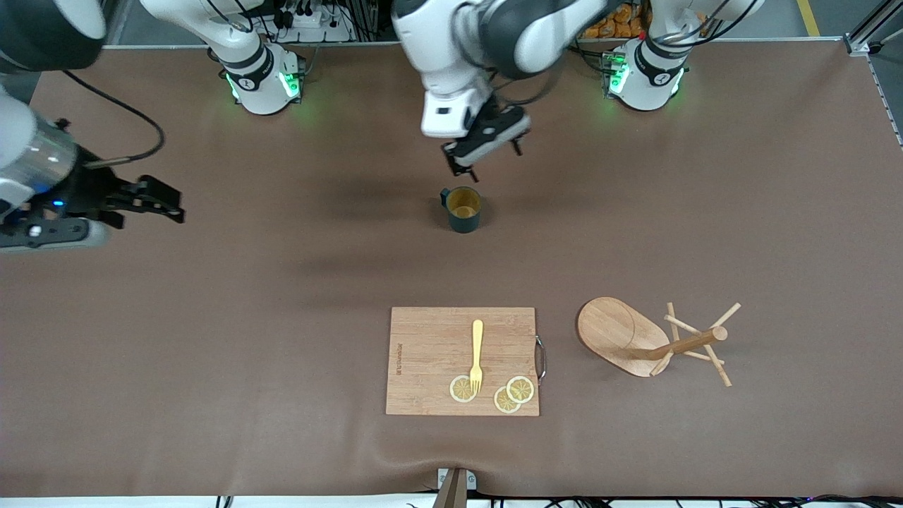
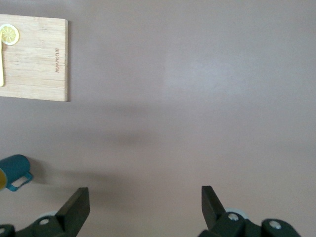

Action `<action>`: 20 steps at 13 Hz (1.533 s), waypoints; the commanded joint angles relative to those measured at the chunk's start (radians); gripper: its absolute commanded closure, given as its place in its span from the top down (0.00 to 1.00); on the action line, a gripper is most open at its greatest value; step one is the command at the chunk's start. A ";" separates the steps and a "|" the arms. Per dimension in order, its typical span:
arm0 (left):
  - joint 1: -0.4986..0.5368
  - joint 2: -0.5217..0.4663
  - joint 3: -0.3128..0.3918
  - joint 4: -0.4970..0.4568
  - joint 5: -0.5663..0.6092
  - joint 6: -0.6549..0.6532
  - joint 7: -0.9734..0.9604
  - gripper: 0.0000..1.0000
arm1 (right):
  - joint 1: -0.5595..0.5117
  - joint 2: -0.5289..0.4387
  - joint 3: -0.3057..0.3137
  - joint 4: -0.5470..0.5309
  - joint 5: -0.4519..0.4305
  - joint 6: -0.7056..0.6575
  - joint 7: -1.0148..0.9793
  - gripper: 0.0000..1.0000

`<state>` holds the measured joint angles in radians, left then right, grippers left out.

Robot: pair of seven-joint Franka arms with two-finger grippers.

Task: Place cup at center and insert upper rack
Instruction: 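Raise the right gripper away while the left gripper reaches the cup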

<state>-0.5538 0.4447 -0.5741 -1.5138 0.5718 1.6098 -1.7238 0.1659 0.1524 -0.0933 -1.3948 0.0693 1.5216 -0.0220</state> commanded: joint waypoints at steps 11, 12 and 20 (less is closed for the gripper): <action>-0.391 0.377 0.200 0.138 0.312 0.010 -0.516 1.00 | -0.032 -0.044 -0.114 -0.075 -0.011 0.009 -0.269 1.00; -0.399 0.382 0.212 0.138 0.312 0.027 -0.534 1.00 | -0.029 -0.044 -0.114 -0.075 -0.011 0.009 -0.269 1.00; -0.531 0.437 0.347 0.141 0.315 0.093 -0.648 0.93 | -0.022 -0.044 -0.114 -0.075 -0.010 0.009 -0.269 1.00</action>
<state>-1.0602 0.8577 -0.2510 -1.4012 0.8639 1.6847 -2.3449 0.1403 0.1407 -0.2092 -1.4371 0.0674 1.5225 -0.2823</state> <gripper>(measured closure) 0.022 0.000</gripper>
